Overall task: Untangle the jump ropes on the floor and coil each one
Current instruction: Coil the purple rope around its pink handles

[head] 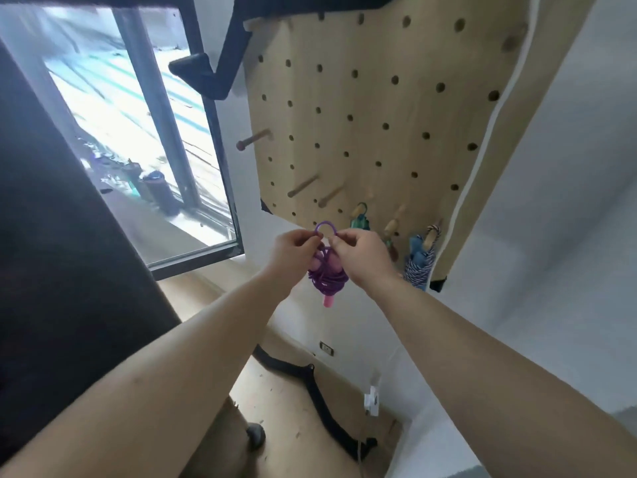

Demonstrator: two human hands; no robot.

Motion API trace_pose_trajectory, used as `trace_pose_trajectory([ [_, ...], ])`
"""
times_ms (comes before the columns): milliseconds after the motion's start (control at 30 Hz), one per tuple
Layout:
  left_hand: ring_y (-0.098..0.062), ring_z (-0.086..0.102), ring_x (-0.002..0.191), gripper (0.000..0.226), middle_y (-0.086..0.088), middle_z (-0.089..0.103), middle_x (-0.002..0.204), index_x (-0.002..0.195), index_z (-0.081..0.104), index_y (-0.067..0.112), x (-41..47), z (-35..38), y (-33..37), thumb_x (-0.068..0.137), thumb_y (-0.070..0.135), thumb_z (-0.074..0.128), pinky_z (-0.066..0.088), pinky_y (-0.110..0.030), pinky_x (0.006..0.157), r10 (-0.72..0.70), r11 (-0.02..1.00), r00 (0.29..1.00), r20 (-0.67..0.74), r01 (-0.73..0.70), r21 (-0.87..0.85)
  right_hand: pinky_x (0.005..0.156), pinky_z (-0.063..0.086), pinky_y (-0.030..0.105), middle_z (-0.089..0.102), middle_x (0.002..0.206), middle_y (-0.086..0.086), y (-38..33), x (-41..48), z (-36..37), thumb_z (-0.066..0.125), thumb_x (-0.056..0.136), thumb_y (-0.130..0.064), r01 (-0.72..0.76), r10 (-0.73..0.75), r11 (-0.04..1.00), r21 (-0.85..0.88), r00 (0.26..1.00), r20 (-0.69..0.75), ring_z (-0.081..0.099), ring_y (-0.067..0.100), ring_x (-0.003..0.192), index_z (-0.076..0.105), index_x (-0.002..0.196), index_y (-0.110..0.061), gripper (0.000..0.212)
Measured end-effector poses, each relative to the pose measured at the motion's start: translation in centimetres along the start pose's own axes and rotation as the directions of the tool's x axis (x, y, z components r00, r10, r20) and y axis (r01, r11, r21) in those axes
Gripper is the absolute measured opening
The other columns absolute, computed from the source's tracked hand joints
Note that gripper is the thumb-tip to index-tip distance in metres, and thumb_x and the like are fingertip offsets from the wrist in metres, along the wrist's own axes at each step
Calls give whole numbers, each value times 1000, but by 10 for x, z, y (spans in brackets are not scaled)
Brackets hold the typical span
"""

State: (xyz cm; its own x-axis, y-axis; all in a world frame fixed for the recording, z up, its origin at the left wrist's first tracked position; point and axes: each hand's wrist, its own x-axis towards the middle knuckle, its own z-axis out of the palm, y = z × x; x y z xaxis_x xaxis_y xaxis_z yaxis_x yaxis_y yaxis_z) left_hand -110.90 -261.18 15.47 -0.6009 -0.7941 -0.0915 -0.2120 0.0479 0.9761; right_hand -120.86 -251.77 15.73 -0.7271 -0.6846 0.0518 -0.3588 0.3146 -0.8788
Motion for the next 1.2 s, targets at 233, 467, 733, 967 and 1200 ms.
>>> trace_pose_trajectory([
  [233, -10, 57, 63, 20, -2, 65, 80, 113, 72, 10, 85, 5, 2, 98, 11, 58, 47, -17, 54, -165, 979, 984, -62, 155, -132, 64, 53, 34, 69, 83, -7, 2, 84, 26, 57, 99, -35, -130, 130, 992, 3, 991, 32, 65, 17, 77, 72, 96, -23, 19],
  [467, -13, 57, 63, 19, -4, 67, 80, 110, 74, 11, 131, 9, -2, 96, 11, 61, 48, -17, 50, -180, 974, 981, -76, 167, -153, 63, 61, 42, 70, 77, 4, -8, 133, 23, 57, 98, -29, -63, 81, 978, -201, 993, 83, 71, 29, 71, 68, 87, -16, 20],
  [733, -13, 64, 76, 21, 2, 70, 83, 109, 76, 19, 152, 16, -4, 95, 13, 63, 58, -27, 70, -88, 996, 995, -46, 87, -34, 71, 64, 46, 75, 80, 12, -24, 175, 4, 67, 89, -19, -41, 153, 857, -513, 972, 178, 74, 27, 69, 72, 92, -6, 14],
  [967, -15, 68, 86, 21, -4, 73, 97, 115, 75, 20, 173, 17, -10, 96, 20, 66, 62, -28, 76, -124, 992, 991, 52, 124, 10, 71, 63, 41, 71, 84, 9, -13, 190, 6, 64, 93, -23, 14, 104, 789, -614, 982, 156, 72, 26, 73, 69, 93, -10, 14],
  [1200, -26, 69, 106, 27, -8, 73, 110, 120, 70, 19, 176, 24, -8, 102, 18, 49, 60, -40, 88, -126, 990, 991, 35, 128, -60, 52, 48, 25, 70, 90, 5, -8, 187, -3, 64, 95, -21, 33, 47, 809, -587, 991, 121, 67, 16, 71, 71, 107, -11, 17],
])
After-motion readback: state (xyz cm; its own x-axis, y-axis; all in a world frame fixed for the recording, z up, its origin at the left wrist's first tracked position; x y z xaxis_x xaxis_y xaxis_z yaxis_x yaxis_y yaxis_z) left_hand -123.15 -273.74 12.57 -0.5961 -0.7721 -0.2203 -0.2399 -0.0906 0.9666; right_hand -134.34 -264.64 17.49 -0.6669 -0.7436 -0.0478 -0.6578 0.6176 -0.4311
